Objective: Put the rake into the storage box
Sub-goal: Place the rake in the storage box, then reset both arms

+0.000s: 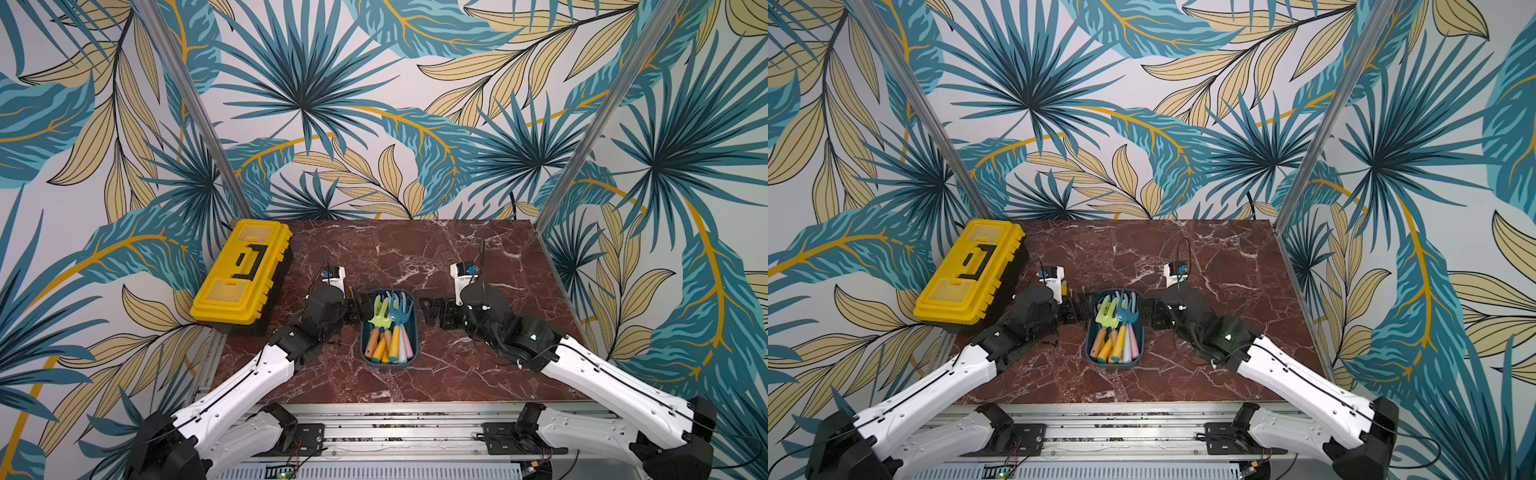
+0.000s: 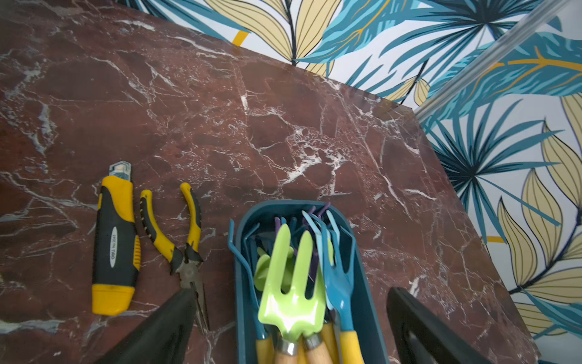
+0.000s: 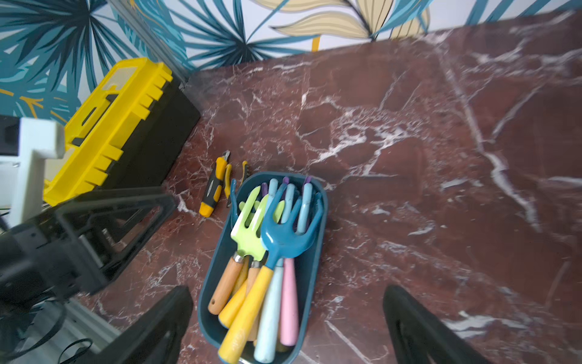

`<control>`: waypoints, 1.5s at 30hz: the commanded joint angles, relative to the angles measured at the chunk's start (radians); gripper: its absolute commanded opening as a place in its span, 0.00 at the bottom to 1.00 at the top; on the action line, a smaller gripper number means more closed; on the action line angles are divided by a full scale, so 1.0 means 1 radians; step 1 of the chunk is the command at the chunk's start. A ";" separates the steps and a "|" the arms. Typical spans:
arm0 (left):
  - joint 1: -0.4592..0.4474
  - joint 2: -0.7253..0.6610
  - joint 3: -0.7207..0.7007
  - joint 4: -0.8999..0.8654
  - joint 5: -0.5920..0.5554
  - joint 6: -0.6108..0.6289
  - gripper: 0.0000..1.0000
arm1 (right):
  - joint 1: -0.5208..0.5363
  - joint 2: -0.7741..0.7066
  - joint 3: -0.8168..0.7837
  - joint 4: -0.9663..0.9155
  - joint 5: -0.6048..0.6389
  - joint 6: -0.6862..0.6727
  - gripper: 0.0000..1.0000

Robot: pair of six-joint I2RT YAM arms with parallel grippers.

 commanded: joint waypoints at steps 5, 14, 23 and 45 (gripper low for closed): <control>-0.052 -0.130 -0.017 -0.168 -0.307 0.035 1.00 | -0.003 -0.079 -0.104 -0.021 0.341 -0.290 0.99; 0.172 0.026 -0.052 0.045 -0.241 0.182 1.00 | -0.186 0.093 -0.064 0.130 0.303 -0.405 0.99; 0.303 0.176 -0.096 0.268 -0.252 0.434 1.00 | -0.552 0.136 -0.213 0.464 0.173 -0.418 0.99; 0.628 0.389 -0.340 0.997 -0.034 0.536 1.00 | -0.771 0.245 -0.650 1.134 0.194 -0.381 0.99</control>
